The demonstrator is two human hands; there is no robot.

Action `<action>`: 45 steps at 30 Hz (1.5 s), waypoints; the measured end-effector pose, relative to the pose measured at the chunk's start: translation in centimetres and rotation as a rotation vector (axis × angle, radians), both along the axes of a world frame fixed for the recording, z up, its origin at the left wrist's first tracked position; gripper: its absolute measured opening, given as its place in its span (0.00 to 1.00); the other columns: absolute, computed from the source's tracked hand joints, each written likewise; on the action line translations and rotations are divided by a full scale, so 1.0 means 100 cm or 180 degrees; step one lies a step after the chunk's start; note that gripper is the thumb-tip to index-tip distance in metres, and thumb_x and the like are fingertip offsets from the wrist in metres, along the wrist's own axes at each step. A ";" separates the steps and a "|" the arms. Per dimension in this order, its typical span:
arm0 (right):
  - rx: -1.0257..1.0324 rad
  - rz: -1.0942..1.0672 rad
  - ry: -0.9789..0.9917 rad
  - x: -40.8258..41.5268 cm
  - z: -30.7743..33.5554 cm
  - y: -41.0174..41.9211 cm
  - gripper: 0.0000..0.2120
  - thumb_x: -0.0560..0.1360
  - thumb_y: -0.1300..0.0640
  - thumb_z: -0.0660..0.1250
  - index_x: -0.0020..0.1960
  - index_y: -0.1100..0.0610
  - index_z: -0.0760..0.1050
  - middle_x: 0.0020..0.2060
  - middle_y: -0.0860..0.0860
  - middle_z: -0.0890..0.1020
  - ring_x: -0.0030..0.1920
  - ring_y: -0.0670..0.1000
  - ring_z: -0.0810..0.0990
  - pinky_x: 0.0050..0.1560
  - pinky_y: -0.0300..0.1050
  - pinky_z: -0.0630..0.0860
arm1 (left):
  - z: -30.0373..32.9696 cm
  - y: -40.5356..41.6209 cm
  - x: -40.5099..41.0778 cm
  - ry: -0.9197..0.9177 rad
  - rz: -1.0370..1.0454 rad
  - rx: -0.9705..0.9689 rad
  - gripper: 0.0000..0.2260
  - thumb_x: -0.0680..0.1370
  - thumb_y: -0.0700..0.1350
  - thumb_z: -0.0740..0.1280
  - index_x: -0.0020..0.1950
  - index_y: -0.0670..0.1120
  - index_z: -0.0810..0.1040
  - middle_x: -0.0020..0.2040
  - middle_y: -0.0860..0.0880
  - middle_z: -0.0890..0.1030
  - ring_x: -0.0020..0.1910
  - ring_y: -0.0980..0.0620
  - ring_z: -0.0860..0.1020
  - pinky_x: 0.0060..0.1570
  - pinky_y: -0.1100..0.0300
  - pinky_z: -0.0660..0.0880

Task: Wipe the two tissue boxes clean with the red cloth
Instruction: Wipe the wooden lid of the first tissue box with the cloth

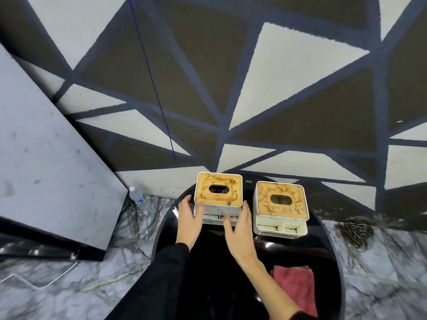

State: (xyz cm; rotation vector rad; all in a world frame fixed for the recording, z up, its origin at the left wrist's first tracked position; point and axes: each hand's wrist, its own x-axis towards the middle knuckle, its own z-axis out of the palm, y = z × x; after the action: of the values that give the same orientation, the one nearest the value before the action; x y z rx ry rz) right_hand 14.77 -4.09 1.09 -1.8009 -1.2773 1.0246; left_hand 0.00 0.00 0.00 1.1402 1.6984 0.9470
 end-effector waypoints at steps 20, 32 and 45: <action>0.0168 0.0032 0.0398 0.020 -0.046 0.036 0.35 0.84 0.44 0.61 0.85 0.47 0.49 0.76 0.41 0.71 0.74 0.34 0.68 0.78 0.45 0.66 | -0.027 0.026 -0.020 -0.0178 -0.0936 0.0153 0.27 0.84 0.55 0.69 0.82 0.59 0.65 0.72 0.67 0.77 0.74 0.67 0.71 0.75 0.61 0.66; 0.0471 -0.0024 0.0391 0.024 -0.052 0.036 0.31 0.84 0.51 0.64 0.84 0.50 0.56 0.64 0.26 0.73 0.63 0.24 0.71 0.62 0.22 0.68 | -0.043 0.028 -0.020 -0.0043 -0.0998 0.0542 0.25 0.84 0.52 0.68 0.81 0.57 0.67 0.70 0.67 0.78 0.74 0.66 0.72 0.78 0.55 0.66; 0.0776 0.0105 0.0190 0.028 -0.069 0.017 0.30 0.84 0.42 0.62 0.82 0.41 0.56 0.69 0.35 0.76 0.74 0.42 0.70 0.74 0.53 0.71 | -0.052 0.000 -0.024 0.0221 -0.0926 0.1011 0.23 0.82 0.58 0.66 0.78 0.58 0.71 0.64 0.73 0.79 0.67 0.71 0.75 0.65 0.71 0.71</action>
State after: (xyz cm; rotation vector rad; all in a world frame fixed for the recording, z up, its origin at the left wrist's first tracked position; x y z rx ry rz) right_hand 17.53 -2.36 -5.78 -1.5588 -1.3369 0.8912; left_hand -2.37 0.03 -5.22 1.5967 1.4143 1.0220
